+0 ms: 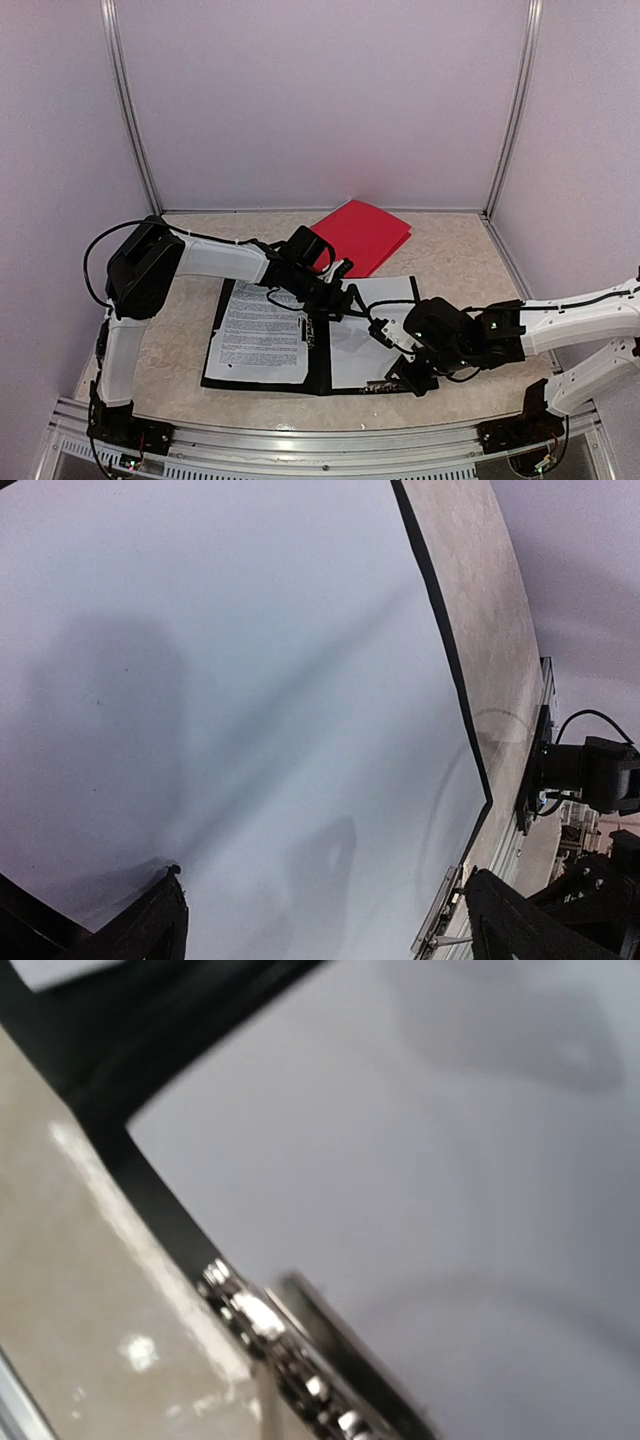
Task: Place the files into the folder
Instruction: Close the spring clip at the center of the board.
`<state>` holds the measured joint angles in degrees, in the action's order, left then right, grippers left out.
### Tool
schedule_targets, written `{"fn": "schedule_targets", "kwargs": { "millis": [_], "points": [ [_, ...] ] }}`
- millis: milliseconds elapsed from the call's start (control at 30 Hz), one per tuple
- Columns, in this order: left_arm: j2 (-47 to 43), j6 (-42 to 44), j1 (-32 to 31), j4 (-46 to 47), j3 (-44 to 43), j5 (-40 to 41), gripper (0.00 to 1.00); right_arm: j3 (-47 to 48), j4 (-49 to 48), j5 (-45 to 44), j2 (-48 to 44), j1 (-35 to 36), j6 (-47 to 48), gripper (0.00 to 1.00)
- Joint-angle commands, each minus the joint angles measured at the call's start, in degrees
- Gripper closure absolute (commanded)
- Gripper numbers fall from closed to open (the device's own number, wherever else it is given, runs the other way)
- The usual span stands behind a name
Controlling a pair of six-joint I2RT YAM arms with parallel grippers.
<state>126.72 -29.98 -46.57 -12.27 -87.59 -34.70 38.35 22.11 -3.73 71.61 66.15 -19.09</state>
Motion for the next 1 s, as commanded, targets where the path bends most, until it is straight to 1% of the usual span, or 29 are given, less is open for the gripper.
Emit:
{"fn": "schedule_targets", "kwargs": {
  "millis": [0, 100, 267, 433, 533, 600, 800, 900, 967],
  "points": [
    [1.96, 0.97, -0.63, -3.31, 0.66, 2.0, 0.07, -0.76, 3.85, -1.93, 0.44, 0.26, -4.16, 0.78],
    [1.79, 0.97, -0.61, -3.33, 0.62, 2.0, 0.07, -0.44, 5.28, -2.94, 0.93, 0.35, -5.91, 0.8],
    [1.37, 1.05, -0.61, -3.28, 0.69, 2.24, 0.07, -0.56, 5.01, -2.37, 0.55, 0.31, -7.92, 0.82],
    [0.91, 1.15, -0.72, -3.25, 0.62, 2.35, 0.07, -1.42, 2.27, -0.81, -0.76, 0.32, -11.0, 0.79],
    [0.81, 1.15, -0.8, -3.1, 0.57, 2.35, 0.07, -1.15, 2.42, -1.36, -1.65, 0.31, -12.75, 0.75],
    [0.81, 1.22, -0.81, -3.02, 0.51, 2.28, 0.07, -0.92, 2.25, -1.5, -2.18, 0.3, -13.72, 0.74],
    [0.73, 1.32, -0.81, -3.03, 0.49, 2.35, 0.07, -0.28, 1.29, -1.3, -2.61, 0.44, -15.32, 0.8],
    [0.77, 1.41, -0.81, -2.94, 0.54, 2.35, 0.07, -0.01, 1.42, -1.03, -1.99, 0.6, -15.61, 0.87],
    [0.81, 1.41, -0.76, -2.95, 0.5, 2.35, 0.07, 0.19, 1.6, -0.93, -1.83, 0.8, -15.92, 0.87]
  ]
}}
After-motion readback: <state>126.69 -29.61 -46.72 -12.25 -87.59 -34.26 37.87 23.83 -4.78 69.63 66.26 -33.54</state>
